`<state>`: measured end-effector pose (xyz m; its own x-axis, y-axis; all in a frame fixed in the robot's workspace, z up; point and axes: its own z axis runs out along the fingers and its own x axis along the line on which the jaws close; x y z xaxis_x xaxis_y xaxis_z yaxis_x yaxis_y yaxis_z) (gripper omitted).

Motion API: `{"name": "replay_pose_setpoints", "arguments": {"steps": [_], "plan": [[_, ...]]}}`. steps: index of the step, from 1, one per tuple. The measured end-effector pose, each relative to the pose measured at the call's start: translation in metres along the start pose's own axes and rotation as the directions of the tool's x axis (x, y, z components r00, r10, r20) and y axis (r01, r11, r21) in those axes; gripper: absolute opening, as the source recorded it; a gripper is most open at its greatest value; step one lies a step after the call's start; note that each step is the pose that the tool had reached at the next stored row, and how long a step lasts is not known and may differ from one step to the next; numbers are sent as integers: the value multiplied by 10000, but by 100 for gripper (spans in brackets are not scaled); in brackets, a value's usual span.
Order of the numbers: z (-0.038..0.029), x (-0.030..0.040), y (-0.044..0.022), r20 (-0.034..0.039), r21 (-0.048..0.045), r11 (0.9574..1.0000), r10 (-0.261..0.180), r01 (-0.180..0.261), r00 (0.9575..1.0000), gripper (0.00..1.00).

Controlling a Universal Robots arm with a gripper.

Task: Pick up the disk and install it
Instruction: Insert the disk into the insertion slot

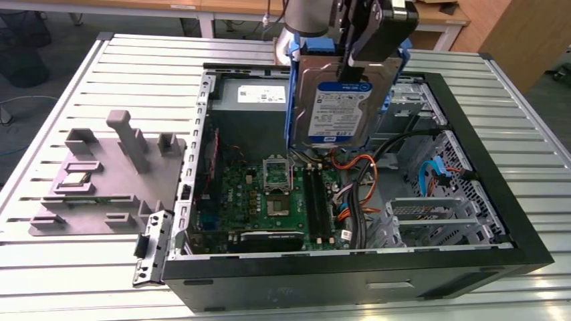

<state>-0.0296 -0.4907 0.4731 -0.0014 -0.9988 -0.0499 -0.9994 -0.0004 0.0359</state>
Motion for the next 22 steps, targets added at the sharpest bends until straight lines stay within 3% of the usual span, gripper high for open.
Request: {"name": "replay_pose_setpoints", "arguments": {"steps": [12,22], "plan": [[-10,214,0,0,0,10000,0,0,10000,35],[-12,253,0,0,0,10000,0,0,10000,35]]}}
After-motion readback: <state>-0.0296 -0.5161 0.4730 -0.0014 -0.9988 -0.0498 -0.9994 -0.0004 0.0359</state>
